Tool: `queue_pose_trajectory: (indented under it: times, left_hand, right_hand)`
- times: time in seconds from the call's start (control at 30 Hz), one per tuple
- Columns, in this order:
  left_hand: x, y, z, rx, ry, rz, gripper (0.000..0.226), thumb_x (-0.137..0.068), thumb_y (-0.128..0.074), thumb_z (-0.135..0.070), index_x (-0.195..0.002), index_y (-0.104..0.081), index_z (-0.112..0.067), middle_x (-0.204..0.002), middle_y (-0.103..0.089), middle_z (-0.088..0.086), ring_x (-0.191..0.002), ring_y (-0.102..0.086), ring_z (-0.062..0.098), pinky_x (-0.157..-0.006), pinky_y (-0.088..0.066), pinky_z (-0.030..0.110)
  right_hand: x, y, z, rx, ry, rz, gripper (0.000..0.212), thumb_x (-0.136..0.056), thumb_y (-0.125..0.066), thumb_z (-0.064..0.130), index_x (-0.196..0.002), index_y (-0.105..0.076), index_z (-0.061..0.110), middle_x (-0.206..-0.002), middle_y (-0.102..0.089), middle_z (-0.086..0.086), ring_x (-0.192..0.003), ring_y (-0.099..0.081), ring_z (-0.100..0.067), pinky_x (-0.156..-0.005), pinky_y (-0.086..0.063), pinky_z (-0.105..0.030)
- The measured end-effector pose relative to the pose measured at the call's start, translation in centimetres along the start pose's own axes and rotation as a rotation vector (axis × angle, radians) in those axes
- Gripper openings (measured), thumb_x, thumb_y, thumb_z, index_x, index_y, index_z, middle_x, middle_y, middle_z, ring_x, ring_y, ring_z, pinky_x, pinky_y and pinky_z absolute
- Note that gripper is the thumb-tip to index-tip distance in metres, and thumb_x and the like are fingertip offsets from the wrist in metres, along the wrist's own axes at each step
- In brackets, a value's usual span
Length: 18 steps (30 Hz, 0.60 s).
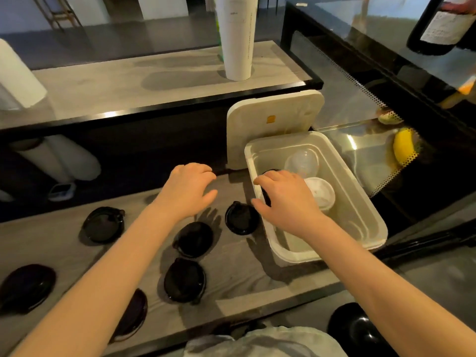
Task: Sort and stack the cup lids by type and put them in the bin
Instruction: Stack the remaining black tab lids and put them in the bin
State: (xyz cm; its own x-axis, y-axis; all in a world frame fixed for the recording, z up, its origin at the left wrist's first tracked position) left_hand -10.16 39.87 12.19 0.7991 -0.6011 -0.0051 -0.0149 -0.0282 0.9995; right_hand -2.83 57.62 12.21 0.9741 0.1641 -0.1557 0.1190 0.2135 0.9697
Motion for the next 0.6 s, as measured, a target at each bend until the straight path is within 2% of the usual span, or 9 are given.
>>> queue_pose_trajectory:
  times: [0.2, 0.33, 0.47, 0.6]
  left_hand:
    - [6.6, -3.2, 5.3, 0.050, 0.161, 0.122, 0.045, -0.093, -0.049, -0.038, -0.132, -0.053, -0.016, -0.140, -0.048, 0.001, -0.131, -0.040, 0.018, -0.108, -0.034, 0.038]
    - [11.0, -6.7, 8.2, 0.140, 0.305, 0.233, 0.047, -0.093, -0.049, -0.037, -0.134, -0.049, -0.015, -0.141, -0.046, 0.002, -0.131, -0.040, 0.021, -0.107, -0.033, 0.037]
    - [15.1, -9.9, 10.0, 0.249, 0.456, 0.352, 0.054, -0.093, -0.049, -0.037, -0.142, -0.038, -0.017, -0.147, -0.036, 0.003, -0.135, -0.030, 0.023, -0.112, -0.028, 0.038]
    - [18.8, -12.1, 11.1, 0.294, 0.541, 0.437, 0.067, -0.088, -0.054, -0.049, -0.143, -0.032, -0.017, -0.143, -0.032, 0.003, -0.134, -0.027, 0.023, -0.108, -0.032, 0.036]
  right_hand:
    - [-0.5, -3.9, 6.8, -0.074, 0.138, 0.096, 0.037, -0.091, -0.049, 0.039, -0.118, -0.056, 0.015, -0.112, -0.060, -0.003, -0.105, -0.053, -0.024, -0.090, -0.042, -0.036]
    - [0.0, -8.1, 10.2, -0.139, 0.159, 0.196, 0.040, -0.091, -0.050, 0.037, -0.125, -0.053, 0.016, -0.119, -0.059, -0.002, -0.109, -0.053, -0.023, -0.089, -0.042, -0.035]
    - [0.7, -12.4, 12.8, -0.113, 0.142, 0.406, 0.045, -0.091, -0.051, 0.034, -0.133, -0.045, 0.016, -0.129, -0.052, -0.006, -0.117, -0.048, -0.027, -0.090, -0.043, -0.037]
    - [1.5, -15.6, 14.7, -0.060, 0.174, 0.636, 0.067, -0.088, -0.057, 0.038, -0.145, -0.027, 0.020, -0.143, -0.035, -0.009, -0.128, -0.037, -0.032, -0.096, -0.041, -0.042]
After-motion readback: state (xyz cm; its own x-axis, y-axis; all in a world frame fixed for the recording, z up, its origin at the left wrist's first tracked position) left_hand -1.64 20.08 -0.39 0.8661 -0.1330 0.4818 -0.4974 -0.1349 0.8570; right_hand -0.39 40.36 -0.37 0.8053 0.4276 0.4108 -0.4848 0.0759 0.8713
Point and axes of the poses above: each hand's wrist, its own x-axis away from the middle knuckle, its own y-axis out of the back of the hand, z = x × y, the point moved 3 cm from there along -x, towards the middle knuckle
